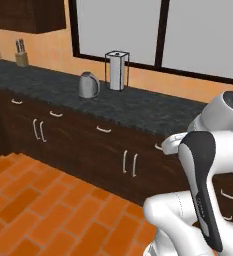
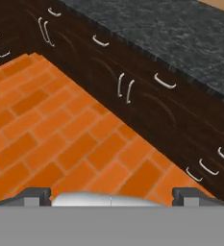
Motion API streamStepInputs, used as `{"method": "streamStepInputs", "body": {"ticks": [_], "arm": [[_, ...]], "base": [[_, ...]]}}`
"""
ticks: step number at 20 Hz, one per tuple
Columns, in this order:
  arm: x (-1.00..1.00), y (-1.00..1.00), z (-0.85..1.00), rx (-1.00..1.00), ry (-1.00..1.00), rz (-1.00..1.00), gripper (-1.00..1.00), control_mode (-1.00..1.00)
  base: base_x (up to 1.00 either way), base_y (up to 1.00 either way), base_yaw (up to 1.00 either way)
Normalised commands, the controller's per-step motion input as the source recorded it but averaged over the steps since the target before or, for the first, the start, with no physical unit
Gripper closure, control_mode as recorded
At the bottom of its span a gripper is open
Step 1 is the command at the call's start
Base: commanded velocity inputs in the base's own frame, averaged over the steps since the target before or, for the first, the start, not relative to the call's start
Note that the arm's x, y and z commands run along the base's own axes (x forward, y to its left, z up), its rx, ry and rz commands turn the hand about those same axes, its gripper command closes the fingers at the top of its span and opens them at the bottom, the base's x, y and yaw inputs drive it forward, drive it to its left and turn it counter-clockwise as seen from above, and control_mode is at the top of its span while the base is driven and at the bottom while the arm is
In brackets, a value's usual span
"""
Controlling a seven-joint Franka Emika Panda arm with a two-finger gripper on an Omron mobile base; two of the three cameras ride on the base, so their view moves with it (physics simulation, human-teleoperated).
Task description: Navigate to the electric kettle.
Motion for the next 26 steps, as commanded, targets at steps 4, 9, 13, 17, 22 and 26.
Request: {"method": "streamStepInputs", "body": {"ticks": [4,9,13,17,22,26], "arm": [[0.00,0.00,0.00,0.00,0.00,0.00,-1.00,1.00],[0.00,0.00,0.00,0.00,0.00,0.00,-1.00,1.00],[0.00,0.00,0.00,0.00,0.00,0.00,-1.00,1.00],[0.00,0.00,0.00,0.00,0.00,0.00,-1.00,1.00],[0.00,0.00,0.00,0.00,0.00,0.00,-1.00,1.00],[0.00,0.00,0.00,0.00,0.00,0.00,-1.00,1.00]], "base": [[0.98,0.94,-0.63],[0.87,0.96,-0.64],[0.83,0.94,-0.64],[0.68,0.99,-0.55],[0.07,1.00,-0.26],[0.00,1.00,-0.21]]}}
